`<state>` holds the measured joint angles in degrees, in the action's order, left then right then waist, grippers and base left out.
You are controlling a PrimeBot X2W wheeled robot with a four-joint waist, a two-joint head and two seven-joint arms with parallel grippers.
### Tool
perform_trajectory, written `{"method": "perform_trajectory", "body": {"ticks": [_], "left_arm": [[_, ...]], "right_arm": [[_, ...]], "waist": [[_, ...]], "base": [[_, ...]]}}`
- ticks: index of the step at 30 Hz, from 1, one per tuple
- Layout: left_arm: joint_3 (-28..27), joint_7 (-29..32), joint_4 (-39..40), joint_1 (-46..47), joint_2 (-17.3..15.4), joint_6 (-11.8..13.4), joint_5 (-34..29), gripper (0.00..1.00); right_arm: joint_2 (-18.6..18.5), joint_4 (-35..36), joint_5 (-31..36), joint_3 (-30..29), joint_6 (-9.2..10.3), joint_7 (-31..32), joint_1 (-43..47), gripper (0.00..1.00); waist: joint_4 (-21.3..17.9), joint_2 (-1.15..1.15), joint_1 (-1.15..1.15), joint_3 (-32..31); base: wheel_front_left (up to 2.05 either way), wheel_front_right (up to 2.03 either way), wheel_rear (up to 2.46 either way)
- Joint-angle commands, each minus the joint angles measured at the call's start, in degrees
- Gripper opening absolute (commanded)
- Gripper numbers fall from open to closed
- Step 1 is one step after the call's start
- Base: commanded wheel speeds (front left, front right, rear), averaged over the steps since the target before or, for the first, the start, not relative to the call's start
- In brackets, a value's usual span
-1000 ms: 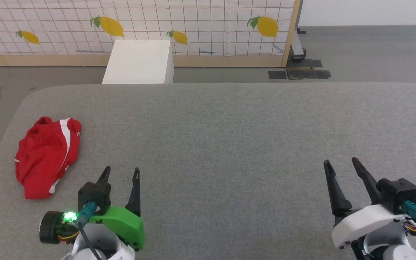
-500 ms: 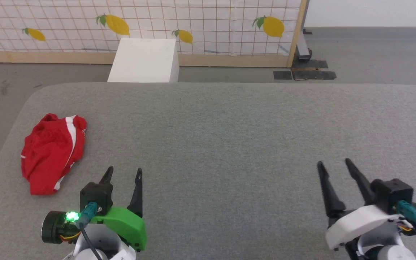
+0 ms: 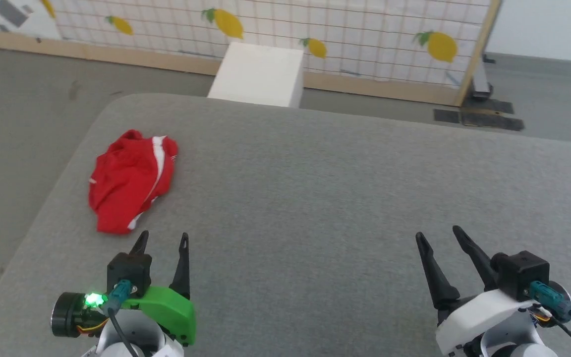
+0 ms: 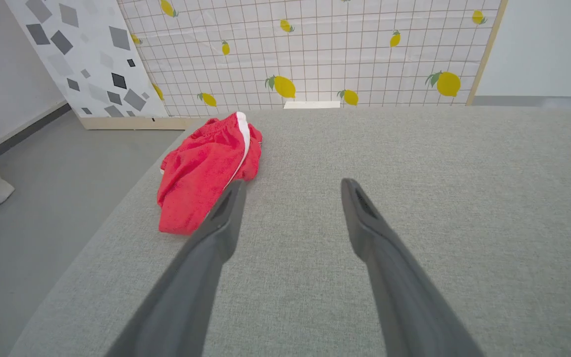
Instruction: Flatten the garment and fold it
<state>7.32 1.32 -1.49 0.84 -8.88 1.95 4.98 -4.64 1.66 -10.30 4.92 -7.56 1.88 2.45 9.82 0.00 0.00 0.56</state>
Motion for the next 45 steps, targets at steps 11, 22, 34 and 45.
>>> {"method": "perform_trajectory", "body": {"ticks": [11,22,34,45], "left_arm": [[0.9,-1.5,-0.5,1.2,-0.4,1.3,-1.1,1.0],[2.0,-3.6,-0.4,1.3,-0.6,1.6,-1.4,1.0],[2.7,-4.2,-0.6,1.1,-1.1,2.0,-1.3,1.0],[2.1,-2.7,-1.1,1.4,-2.2,2.3,-0.3,1.0]], "right_arm": [[-0.2,1.9,-1.5,1.1,0.08,0.7,1.7,1.0],[-0.2,3.2,-2.1,1.8,0.08,0.6,2.0,1.0],[0.1,3.6,-2.1,1.7,0.08,0.6,3.0,1.0],[0.0,4.3,-2.2,1.4,0.08,1.0,2.7,1.0]], "waist": [[9.4,0.0,0.0,0.6],[13.2,0.0,0.0,0.8],[14.6,0.0,0.0,0.4],[13.5,0.0,0.0,1.4]], "base": [[0.0,0.0,0.0],[0.0,0.0,0.0],[0.0,0.0,0.0],[0.0,0.0,0.0]]}}
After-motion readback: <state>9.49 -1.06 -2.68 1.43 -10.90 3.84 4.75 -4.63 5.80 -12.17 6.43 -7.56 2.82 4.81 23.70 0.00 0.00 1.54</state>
